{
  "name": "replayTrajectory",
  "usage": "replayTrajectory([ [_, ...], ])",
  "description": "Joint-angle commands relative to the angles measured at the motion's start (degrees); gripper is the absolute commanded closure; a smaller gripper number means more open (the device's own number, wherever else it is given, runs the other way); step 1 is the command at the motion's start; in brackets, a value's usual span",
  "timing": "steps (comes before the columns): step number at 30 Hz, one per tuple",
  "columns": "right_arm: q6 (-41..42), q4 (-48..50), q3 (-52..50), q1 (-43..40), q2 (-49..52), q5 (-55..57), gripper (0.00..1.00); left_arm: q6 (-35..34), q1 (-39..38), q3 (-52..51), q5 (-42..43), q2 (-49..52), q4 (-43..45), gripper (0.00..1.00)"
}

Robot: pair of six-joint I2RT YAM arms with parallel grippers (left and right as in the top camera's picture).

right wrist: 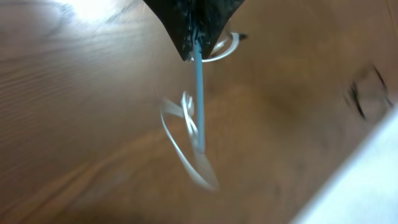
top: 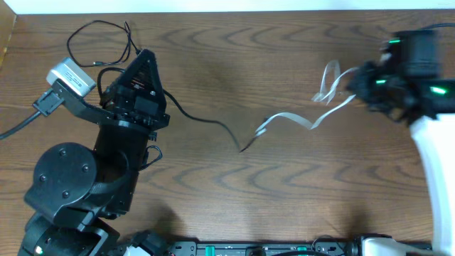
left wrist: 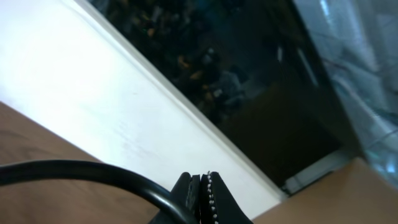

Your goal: Untangle cables

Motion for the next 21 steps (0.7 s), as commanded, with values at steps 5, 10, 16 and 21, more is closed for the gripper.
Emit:
replayTrajectory([
  [5, 11.1, -7.8, 1.1, -7.3, -3.6, 21.1, 0.99, 3.5, -0.1, 0.5, -9.4, -1.0, -1.7, 0.93],
  [10, 8.8, -9.9, 0.3, -7.0, -2.0, 19.4, 0.97, 3.2, -0.1, 0.5, -15.8, -0.8, -9.3, 0.92],
  [16, 0.8, -9.9, 0.3, -7.0, -0.6, 6.5, 0.80, 2.6, -0.1, 0.5, -10.9, -0.8, -9.2, 0.93],
  [21, -12.8, -9.1, 0.3, -4.7, -0.6, -9.3, 0.34, -2.9, -0.1, 0.5, -4.5, -0.7, -8.0, 0.93],
])
